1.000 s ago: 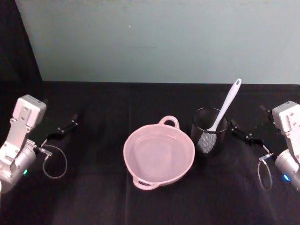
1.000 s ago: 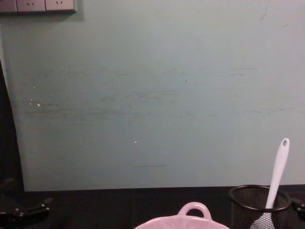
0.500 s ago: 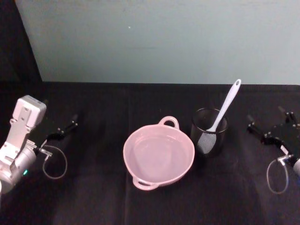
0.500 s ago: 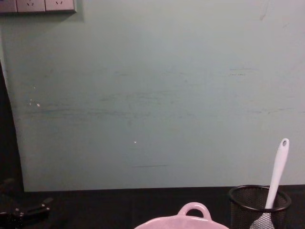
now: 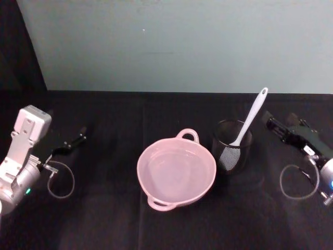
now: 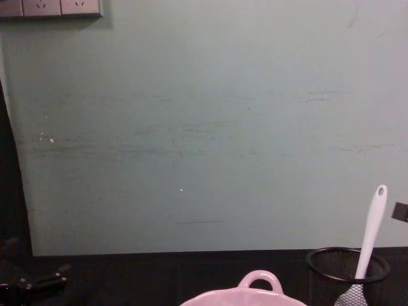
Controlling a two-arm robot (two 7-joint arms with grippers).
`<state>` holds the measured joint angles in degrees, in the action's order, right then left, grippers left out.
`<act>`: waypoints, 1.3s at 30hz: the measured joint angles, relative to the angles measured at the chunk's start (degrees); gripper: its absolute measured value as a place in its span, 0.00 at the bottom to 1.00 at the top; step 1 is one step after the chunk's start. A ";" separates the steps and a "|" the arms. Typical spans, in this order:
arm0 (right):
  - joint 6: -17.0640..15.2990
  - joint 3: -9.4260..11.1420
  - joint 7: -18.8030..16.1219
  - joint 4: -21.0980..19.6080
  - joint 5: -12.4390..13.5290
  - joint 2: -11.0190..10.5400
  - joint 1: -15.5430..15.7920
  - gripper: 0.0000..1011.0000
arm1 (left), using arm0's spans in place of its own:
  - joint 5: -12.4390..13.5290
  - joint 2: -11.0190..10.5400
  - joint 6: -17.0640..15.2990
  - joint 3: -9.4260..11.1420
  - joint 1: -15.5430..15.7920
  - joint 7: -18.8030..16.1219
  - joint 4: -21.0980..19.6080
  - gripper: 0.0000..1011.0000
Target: Use the one hand to pick up the spoon and stir the clear water in the bowl.
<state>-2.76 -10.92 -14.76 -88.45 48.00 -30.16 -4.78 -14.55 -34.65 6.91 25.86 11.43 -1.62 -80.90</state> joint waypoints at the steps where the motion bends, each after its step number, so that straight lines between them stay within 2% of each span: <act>1: -0.85 0.18 -0.61 0.52 0.92 0.40 -0.49 0.99 | 0.00 0.00 0.00 0.00 0.00 0.00 0.00 0.99; 4: -4.74 0.63 -2.98 3.29 5.75 1.78 -2.92 0.99 | 0.00 0.00 0.00 0.00 0.00 0.00 0.00 0.99; 7: -7.34 0.73 -4.39 5.38 9.05 2.41 -4.66 0.99 | 0.00 0.00 0.00 0.00 0.00 0.00 0.00 0.99; 8: -9.23 0.82 -5.15 6.57 11.23 2.77 -5.72 0.99 | 0.00 0.00 0.00 0.00 0.00 0.00 0.00 0.99; 13: -14.15 1.03 -6.31 10.24 16.80 3.67 -8.76 0.99 | 0.00 0.00 0.00 0.00 0.00 0.00 0.00 0.99; 18: -14.49 -0.15 -7.97 12.47 17.64 3.77 -10.64 0.99 | 0.00 0.00 0.00 0.00 0.00 0.00 0.00 0.99; 27: -9.92 -3.37 -13.15 17.35 15.60 3.78 -14.24 0.99 | 0.00 0.00 0.00 0.00 0.00 0.00 0.00 0.99; 39: -8.79 -5.74 -14.21 19.51 15.53 2.88 -17.00 0.99 | 0.00 0.00 0.00 0.00 0.00 0.00 0.00 0.99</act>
<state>-11.55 -16.66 -28.97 -68.95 63.52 -27.28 -21.78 -14.55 -34.65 6.91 25.86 11.43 -1.62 -80.90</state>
